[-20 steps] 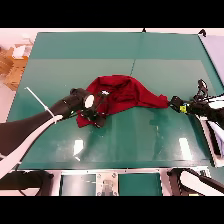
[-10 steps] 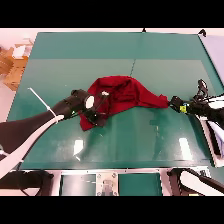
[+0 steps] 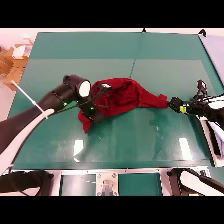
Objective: Fold the shirts.
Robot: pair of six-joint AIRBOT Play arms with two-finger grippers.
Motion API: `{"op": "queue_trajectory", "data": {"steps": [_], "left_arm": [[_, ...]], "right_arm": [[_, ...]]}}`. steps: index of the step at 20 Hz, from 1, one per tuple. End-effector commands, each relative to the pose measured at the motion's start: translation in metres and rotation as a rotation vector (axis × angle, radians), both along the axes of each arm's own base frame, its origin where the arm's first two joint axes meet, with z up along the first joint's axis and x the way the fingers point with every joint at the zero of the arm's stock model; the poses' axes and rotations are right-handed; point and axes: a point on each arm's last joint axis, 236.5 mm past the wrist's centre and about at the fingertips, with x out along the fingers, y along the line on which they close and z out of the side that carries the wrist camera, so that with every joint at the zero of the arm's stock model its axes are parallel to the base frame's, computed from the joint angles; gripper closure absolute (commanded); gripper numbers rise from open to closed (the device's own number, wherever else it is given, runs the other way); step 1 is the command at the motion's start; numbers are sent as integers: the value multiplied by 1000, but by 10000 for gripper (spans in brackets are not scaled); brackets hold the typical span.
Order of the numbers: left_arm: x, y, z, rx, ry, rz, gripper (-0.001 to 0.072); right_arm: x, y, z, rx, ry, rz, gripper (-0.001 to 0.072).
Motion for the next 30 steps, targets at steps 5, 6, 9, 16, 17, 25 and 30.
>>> {"op": "queue_trajectory", "data": {"steps": [5, 6, 9, 16, 17, 25, 30], "left_arm": [[7, -15, 2, -155, 53, 60, 256], [6, -18, -2, -167, 59, 63, 256], [14, -27, -11, -178, -6, 58, 257], [-47, -35, -45, 14, 88, -167, 352], [-50, -35, -46, 42, 76, -184, 353], [-46, -21, -75, 109, 20, -125, 355], [-44, -28, -75, 79, 18, -80, 672]], "right_arm": [[-14, 7, -13, 22, 44, 10, 698], [-14, 7, -14, 23, 46, 10, 698], [-14, 6, -14, 19, 43, 5, 698], [-13, 5, -14, 15, 39, 1, 698], [-13, 5, -14, 15, 39, 1, 698], [-13, 5, -14, 15, 39, 1, 698], [-13, 5, -14, 15, 39, 1, 698]]}}
